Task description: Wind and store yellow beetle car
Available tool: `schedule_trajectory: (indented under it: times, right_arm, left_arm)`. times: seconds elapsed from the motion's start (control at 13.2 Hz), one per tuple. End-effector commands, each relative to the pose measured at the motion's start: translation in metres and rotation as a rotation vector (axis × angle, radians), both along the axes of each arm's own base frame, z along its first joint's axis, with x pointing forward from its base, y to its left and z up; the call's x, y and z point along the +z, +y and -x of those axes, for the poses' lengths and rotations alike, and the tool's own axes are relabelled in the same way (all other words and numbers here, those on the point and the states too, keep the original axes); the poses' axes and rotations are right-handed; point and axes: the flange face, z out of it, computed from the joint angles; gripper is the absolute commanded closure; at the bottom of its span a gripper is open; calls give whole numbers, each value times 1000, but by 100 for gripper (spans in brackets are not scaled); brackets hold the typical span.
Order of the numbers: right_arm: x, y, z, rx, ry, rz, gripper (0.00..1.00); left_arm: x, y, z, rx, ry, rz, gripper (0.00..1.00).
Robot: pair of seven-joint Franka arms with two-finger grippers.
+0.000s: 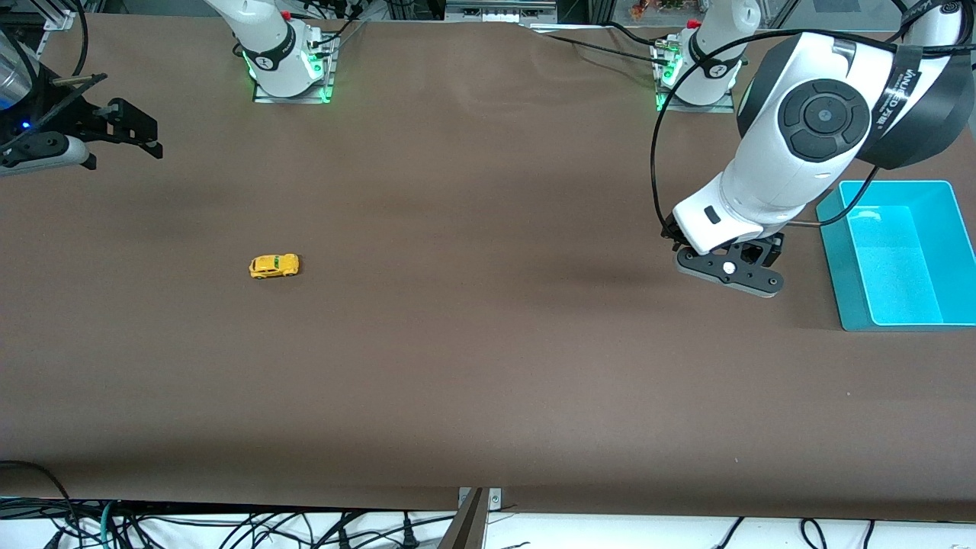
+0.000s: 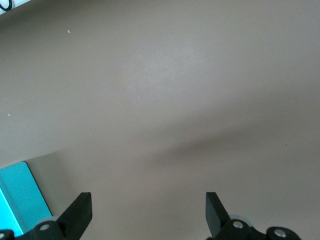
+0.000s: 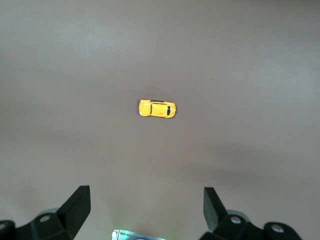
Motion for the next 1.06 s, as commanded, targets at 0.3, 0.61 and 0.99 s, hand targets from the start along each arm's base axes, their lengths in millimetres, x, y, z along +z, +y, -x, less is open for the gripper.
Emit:
schedule_trajectory:
  times: [0.3, 0.61, 0.99]
  right_arm:
    - [9, -3, 5, -15, 21, 13, 0]
    - [6, -3, 6, -11, 32, 13, 0]
    - [5, -4, 7, -13, 37, 16, 0]
  left_arm:
    - [6, 0, -1, 12, 6, 11, 0]
    - [6, 6, -3, 24, 3, 8, 0]
    - [33, 60, -29, 112, -52, 36, 0]
